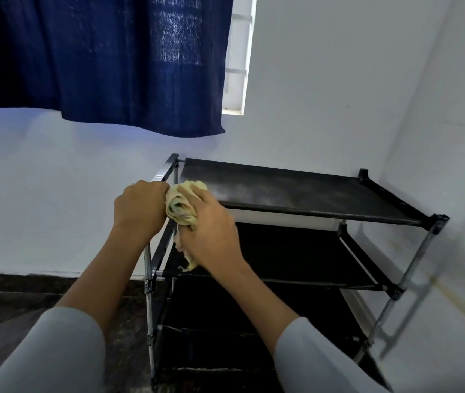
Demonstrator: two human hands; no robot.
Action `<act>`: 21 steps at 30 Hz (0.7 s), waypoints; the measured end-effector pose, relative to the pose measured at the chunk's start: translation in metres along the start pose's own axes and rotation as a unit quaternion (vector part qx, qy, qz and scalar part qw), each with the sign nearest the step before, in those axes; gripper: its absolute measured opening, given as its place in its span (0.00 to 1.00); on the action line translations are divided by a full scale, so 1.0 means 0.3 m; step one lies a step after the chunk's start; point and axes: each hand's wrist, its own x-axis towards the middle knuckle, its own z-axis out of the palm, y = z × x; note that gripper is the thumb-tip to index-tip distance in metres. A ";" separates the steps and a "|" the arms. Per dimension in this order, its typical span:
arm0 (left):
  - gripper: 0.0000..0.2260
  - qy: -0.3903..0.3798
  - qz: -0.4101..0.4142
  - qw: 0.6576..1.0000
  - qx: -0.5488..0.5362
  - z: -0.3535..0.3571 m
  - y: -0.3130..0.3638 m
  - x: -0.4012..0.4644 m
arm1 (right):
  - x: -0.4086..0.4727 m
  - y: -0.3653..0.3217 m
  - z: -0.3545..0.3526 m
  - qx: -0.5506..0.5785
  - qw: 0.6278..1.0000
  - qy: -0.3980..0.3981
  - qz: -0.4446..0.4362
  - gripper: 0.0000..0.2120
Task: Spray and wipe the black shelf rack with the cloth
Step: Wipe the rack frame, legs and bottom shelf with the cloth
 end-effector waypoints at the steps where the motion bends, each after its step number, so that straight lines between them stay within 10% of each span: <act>1: 0.06 0.000 -0.007 1.000 -0.018 0.001 0.000 0.002 | -0.012 0.029 0.002 0.044 0.999 0.008 0.019 0.24; 7: 0.12 0.001 -0.011 0.998 -0.060 0.010 0.006 0.008 | -0.085 0.290 -0.172 0.259 0.930 0.147 0.213 0.03; 14: 0.13 0.024 0.000 0.996 -0.084 0.029 -0.006 0.002 | -0.089 0.316 -0.213 0.354 0.852 0.252 0.292 0.04; 21: 0.06 0.019 -0.001 0.997 -0.077 0.050 -0.022 0.010 | 0.030 0.061 0.101 0.448 0.850 0.110 0.256 0.11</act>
